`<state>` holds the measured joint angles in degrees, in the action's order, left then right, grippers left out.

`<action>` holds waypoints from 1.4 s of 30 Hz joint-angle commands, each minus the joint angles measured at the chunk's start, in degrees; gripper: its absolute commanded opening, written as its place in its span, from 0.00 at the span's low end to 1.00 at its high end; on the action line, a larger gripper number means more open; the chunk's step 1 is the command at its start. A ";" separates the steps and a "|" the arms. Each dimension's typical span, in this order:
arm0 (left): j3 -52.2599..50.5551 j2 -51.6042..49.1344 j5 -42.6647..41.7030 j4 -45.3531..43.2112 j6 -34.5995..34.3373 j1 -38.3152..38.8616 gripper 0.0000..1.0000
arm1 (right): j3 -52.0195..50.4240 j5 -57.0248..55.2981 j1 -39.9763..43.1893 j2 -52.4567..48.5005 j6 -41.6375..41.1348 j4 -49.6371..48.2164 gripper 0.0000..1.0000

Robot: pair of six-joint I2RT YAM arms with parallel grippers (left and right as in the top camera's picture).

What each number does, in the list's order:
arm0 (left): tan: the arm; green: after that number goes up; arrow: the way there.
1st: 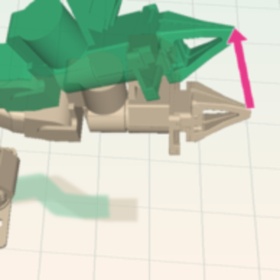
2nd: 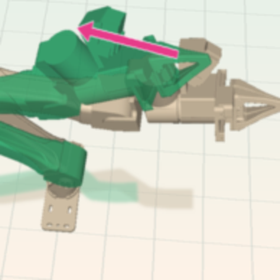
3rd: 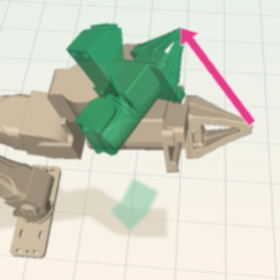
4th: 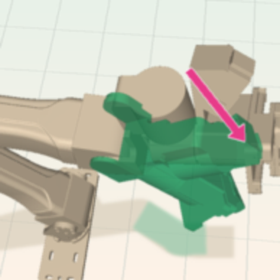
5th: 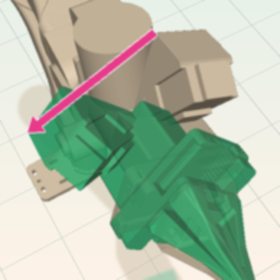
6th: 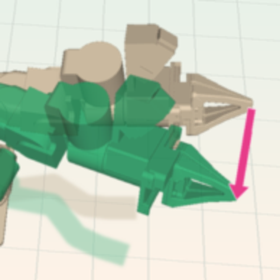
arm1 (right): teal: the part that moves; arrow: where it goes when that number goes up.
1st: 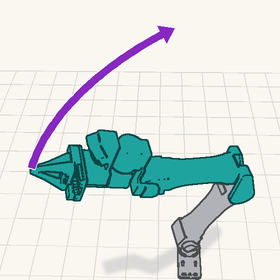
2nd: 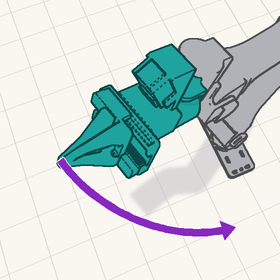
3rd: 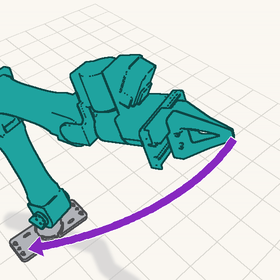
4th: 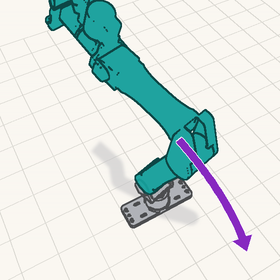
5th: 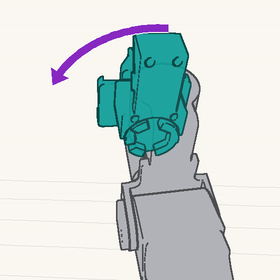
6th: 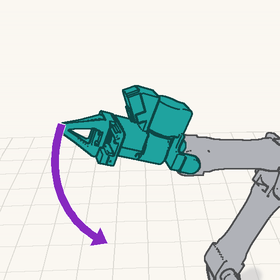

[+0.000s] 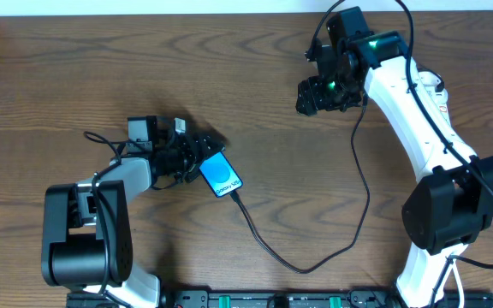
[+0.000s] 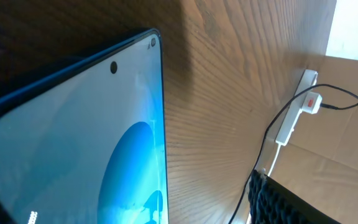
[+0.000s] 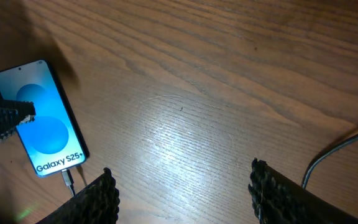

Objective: Plug charger to phone and switch on socket
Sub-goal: 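Release the phone and raise the left gripper away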

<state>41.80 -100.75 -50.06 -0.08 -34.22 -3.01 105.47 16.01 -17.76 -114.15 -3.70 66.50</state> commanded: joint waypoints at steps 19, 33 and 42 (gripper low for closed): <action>-0.35 -1.36 13.68 4.20 4.48 -0.52 0.74 | 0.04 -0.70 -0.35 0.61 -0.52 0.17 0.68; 1.20 -1.36 29.68 13.68 7.63 -0.50 0.74 | 0.04 -0.70 -0.35 0.61 -0.52 0.15 0.68; 1.20 -1.36 30.27 13.79 7.63 -0.50 0.74 | 0.04 -0.70 -0.35 0.61 -0.52 0.17 0.69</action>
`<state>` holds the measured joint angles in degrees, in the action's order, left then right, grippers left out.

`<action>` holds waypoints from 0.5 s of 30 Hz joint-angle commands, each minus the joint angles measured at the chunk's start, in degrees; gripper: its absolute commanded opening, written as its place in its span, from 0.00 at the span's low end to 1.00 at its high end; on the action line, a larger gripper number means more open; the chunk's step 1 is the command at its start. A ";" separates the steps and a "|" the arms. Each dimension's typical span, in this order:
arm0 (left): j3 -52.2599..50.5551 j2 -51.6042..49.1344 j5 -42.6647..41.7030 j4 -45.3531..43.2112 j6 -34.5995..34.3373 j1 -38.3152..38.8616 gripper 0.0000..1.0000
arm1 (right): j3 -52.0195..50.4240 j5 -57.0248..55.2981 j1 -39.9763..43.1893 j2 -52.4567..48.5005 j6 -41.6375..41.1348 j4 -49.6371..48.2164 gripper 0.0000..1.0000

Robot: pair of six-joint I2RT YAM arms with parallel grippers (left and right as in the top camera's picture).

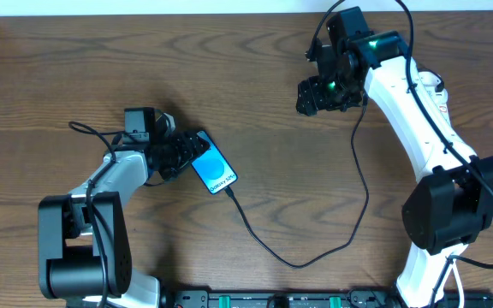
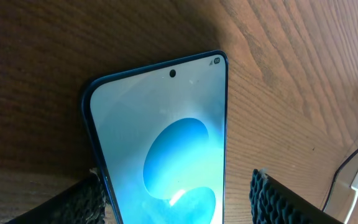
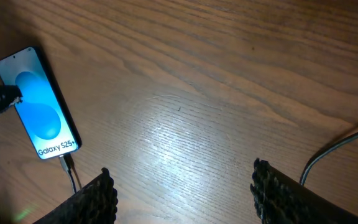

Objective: Plug charger to phone and switch on socket
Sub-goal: 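Release the phone and raise the left gripper away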

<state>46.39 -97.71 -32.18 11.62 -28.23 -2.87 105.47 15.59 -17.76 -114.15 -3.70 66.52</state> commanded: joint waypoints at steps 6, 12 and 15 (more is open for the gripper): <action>-2.29 -4.39 12.22 4.02 2.12 0.09 0.75 | 0.04 -0.28 -0.35 0.61 -0.52 0.13 0.69; 3.41 -4.39 21.03 12.61 2.54 4.33 0.75 | 0.04 -0.28 -0.35 0.61 -0.52 0.11 0.70; 5.97 -4.39 21.79 13.66 2.54 6.34 0.75 | 0.04 -0.31 -0.35 0.61 -0.52 0.17 0.70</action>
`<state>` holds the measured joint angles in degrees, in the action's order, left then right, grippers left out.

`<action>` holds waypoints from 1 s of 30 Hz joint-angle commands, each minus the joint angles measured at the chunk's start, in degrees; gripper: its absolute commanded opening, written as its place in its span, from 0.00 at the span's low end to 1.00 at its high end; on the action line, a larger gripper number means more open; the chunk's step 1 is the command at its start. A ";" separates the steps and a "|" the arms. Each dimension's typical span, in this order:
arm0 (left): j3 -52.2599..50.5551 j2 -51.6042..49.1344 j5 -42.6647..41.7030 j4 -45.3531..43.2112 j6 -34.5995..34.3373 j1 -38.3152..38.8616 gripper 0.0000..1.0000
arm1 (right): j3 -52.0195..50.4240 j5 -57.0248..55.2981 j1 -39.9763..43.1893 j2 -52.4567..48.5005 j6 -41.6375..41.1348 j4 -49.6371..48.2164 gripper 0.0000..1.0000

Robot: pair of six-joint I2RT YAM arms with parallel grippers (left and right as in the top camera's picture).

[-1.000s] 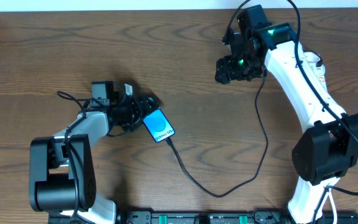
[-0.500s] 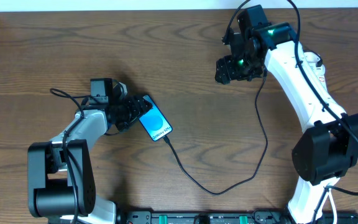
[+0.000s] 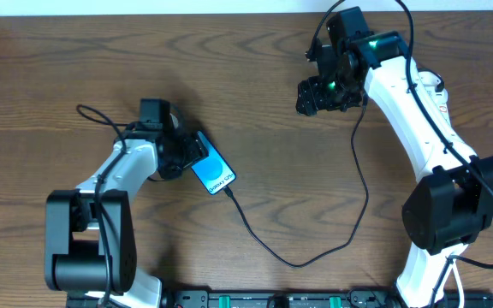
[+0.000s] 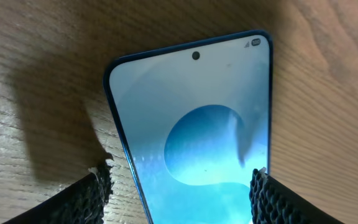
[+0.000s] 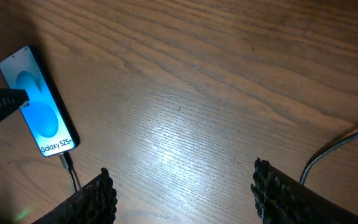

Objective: Plug charger to phone and switch on socket
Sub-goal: 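Release the phone and raise the left gripper away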

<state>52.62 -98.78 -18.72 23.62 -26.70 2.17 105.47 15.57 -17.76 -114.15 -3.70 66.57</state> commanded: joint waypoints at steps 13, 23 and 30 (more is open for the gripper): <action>7.10 1.29 8.28 9.18 1.20 1.88 0.74 | 0.04 -1.75 -0.33 0.61 -0.52 0.35 0.70; 7.63 18.64 8.02 10.71 1.20 1.88 0.75 | 0.04 -1.97 -0.33 0.61 -0.52 0.35 0.71; 7.63 27.28 7.63 10.71 1.18 1.88 0.75 | 0.04 -1.95 -0.33 0.61 -0.52 0.35 0.71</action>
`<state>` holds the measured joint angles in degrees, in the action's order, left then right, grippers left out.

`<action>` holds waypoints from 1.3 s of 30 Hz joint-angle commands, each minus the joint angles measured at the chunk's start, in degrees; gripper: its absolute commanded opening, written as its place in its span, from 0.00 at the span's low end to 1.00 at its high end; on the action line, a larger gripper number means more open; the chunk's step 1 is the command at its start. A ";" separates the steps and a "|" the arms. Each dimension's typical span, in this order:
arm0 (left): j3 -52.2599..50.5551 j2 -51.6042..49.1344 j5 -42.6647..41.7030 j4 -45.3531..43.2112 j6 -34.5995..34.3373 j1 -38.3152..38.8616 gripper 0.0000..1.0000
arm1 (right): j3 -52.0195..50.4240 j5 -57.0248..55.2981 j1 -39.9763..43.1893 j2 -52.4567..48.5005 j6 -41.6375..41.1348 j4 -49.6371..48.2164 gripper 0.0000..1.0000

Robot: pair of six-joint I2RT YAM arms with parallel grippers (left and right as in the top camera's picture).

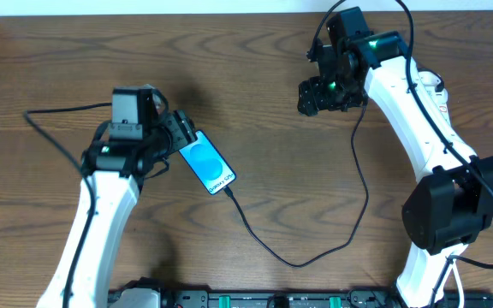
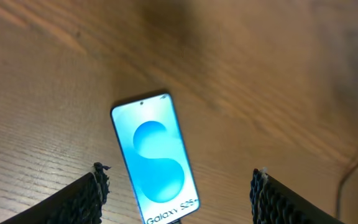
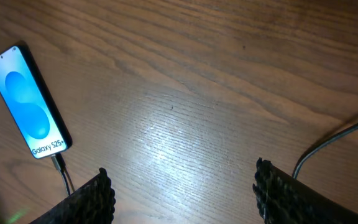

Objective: Plug charger to phone and switch on socket
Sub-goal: 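Release the phone and raise the left gripper away, then move the right gripper to the white power strip's switch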

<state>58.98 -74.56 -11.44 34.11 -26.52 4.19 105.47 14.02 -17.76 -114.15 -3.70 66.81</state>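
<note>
The phone (image 1: 206, 167) lies flat on the wooden table with its blue screen lit. It also shows whole in the left wrist view, phone (image 2: 156, 158), and at the left of the right wrist view, phone (image 3: 28, 112). The black charger cable (image 1: 298, 265) is plugged into the phone's lower end (image 3: 59, 165); it loops along the table and runs up toward the right arm. My left gripper (image 1: 181, 130) hangs open above the phone's top end (image 2: 179, 202). My right gripper (image 1: 319, 94) is open over bare wood (image 3: 182, 196), far from the phone. The socket does not show clearly.
The wooden table (image 1: 255, 68) fills all views. The cable's slack (image 1: 365, 188) lies between the two arms, and a stretch of the cable (image 3: 334, 143) passes near my right gripper's right finger. A dark rail (image 1: 255, 299) runs along the front edge.
My left gripper was low, with the phone's top end between its open fingers. It is now raised and drawn back, so the whole phone shows. The phone lies about where it was. My right arm is unchanged.
My left gripper was pressed close against the phone's top end. The phone then lay slightly further left and turned, with the fingers open on either side of it. Now the gripper is lifted clear, and the phone lies on the table, cable plugged in throughout.
</note>
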 commanded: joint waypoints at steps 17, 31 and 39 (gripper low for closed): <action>1.27 11.52 0.13 0.35 0.98 -0.13 0.79 | 0.07 -0.37 -0.22 0.63 -0.52 -0.15 0.68; 1.25 13.20 0.15 0.39 0.98 -0.13 0.95 | 0.26 2.21 5.60 4.44 -0.52 -1.38 0.47; 1.25 13.20 0.15 0.39 0.98 -0.13 0.96 | 0.26 2.84 14.05 6.58 -0.52 -1.27 0.01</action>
<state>58.98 -61.63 -11.51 34.48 -26.28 4.19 105.47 15.99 -6.94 -108.92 -4.38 65.39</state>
